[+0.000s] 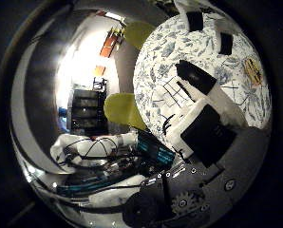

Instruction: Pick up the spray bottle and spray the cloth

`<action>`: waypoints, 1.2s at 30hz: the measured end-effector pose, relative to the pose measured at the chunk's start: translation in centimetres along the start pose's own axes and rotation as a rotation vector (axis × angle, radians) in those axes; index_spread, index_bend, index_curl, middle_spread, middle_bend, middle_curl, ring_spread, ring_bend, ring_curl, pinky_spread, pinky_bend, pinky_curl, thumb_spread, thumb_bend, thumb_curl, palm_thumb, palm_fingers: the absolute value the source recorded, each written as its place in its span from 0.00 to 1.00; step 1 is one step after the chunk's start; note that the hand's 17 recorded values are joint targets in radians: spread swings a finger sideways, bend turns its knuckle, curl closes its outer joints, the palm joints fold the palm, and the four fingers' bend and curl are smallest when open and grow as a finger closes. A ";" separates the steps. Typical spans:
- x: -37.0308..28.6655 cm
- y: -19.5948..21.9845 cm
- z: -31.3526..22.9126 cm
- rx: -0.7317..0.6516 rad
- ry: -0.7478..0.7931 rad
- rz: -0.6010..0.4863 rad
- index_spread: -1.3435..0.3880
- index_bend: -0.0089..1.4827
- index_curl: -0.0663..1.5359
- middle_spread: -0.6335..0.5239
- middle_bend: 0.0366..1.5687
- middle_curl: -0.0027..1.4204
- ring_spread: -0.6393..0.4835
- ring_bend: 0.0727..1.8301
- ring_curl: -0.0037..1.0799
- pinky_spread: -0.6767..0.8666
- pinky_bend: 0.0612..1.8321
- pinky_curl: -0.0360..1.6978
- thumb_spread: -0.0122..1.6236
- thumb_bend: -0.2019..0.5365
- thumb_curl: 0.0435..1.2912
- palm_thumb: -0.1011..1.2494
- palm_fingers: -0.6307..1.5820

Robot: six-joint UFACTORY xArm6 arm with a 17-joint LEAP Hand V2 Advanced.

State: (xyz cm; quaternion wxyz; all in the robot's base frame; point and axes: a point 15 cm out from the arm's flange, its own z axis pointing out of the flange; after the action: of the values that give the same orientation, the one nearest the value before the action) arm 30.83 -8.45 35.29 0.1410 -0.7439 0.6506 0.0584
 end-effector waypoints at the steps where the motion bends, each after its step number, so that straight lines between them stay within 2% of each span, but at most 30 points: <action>1: -0.2 -0.1 0.1 0.002 -0.006 -0.001 0.59 0.17 0.37 0.45 0.45 0.37 0.51 0.36 0.26 0.61 0.27 0.07 0.73 0.26 0.36 0.87 0.54; 6: -1.0 -1.4 0.4 0.034 -0.062 0.007 0.59 0.14 0.37 0.45 0.41 0.36 0.53 0.36 0.26 0.60 0.31 0.07 0.72 0.25 0.35 0.85 0.51; 11: -1.3 -4.4 -1.4 0.184 -0.118 0.046 0.59 0.14 0.36 0.46 0.41 0.36 0.54 0.36 0.26 0.61 0.31 0.06 0.69 0.25 0.36 0.82 0.51; 15: 0.0 -4.6 -3.2 0.236 -0.103 0.074 0.59 0.14 0.36 0.46 0.41 0.36 0.55 0.36 0.25 0.61 0.32 0.05 0.68 0.25 0.36 0.81 0.51; 27: 4.5 -2.9 -7.0 0.404 -0.139 0.254 0.59 0.14 0.35 0.46 0.38 0.36 0.57 0.35 0.24 0.61 0.33 0.03 0.66 0.25 0.38 0.80 0.50; 36: 8.7 2.1 -6.7 0.489 -0.180 0.395 0.59 0.15 0.36 0.46 0.38 0.35 0.57 0.34 0.24 0.61 0.33 0.02 0.66 0.25 0.38 0.80 0.51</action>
State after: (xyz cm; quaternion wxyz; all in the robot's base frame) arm 29.40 -18.83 39.01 0.3585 -0.5391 0.7621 -0.0078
